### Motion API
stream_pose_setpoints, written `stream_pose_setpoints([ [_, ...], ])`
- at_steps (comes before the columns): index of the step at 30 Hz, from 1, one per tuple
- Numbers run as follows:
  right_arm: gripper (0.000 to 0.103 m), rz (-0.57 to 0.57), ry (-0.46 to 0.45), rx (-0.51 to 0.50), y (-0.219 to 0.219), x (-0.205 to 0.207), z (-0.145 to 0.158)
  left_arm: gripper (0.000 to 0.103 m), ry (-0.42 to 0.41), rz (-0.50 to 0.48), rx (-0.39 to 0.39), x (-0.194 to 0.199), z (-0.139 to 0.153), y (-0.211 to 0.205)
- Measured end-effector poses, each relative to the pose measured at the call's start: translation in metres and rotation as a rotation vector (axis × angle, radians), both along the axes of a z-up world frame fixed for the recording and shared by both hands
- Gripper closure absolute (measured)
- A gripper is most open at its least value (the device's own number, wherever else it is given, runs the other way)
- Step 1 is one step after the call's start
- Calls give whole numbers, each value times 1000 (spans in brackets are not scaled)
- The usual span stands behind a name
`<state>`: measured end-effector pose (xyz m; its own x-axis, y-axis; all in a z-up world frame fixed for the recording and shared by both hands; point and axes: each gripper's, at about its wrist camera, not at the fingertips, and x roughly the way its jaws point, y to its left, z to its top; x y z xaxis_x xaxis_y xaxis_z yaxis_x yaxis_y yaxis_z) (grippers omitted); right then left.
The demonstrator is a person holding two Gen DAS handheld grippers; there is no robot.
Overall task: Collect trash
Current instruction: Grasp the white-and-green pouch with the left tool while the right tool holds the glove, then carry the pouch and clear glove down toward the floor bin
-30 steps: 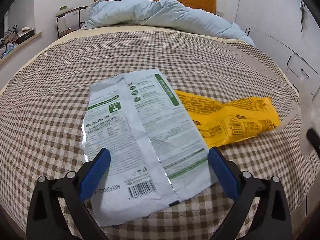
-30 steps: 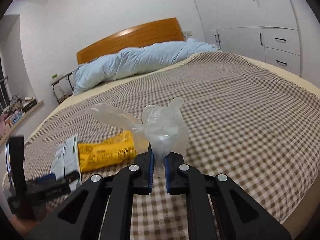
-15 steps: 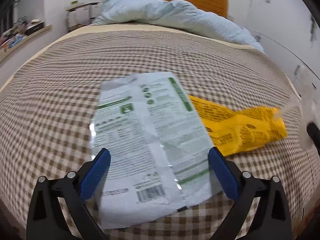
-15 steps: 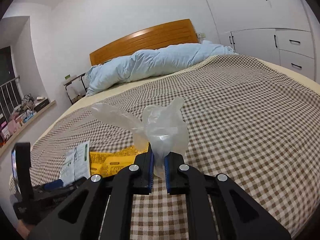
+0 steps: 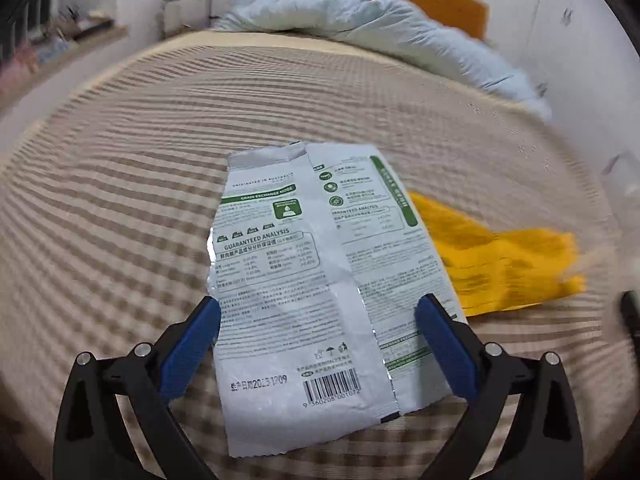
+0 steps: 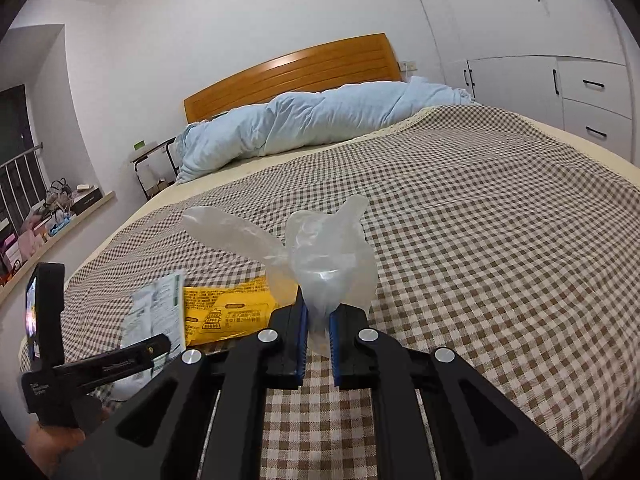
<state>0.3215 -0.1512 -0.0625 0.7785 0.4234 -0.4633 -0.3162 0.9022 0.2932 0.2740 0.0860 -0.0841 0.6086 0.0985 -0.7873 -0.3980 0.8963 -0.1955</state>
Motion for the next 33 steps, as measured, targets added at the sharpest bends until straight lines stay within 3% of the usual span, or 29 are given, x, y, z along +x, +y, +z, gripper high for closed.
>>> stream_pose_setpoints([
  [6,94,-7,6,13,-4,2,-1,10,-56,-54,-110,-7,0,4],
  [9,94,-9,6,14,-4,1,-1,20,-85,-33,-181,-14,0,14],
  [10,94,-9,6,13,-4,1,-2,33,-91,-28,-195,-16,0,17],
  [15,94,-8,5,9,-3,0,-2,35,-107,-37,-236,-24,-2,23],
  [17,94,-7,3,6,-3,0,-2,54,-116,-31,-243,-27,-2,25],
  [23,94,-4,-3,-5,-1,-2,-2,78,-140,-52,-281,-33,-4,25],
  [29,94,-6,-13,-11,-3,-4,1,79,-164,-86,-307,-34,1,17],
  [33,94,-1,-26,-15,-5,-7,6,79,-192,-113,-272,-32,14,8],
])
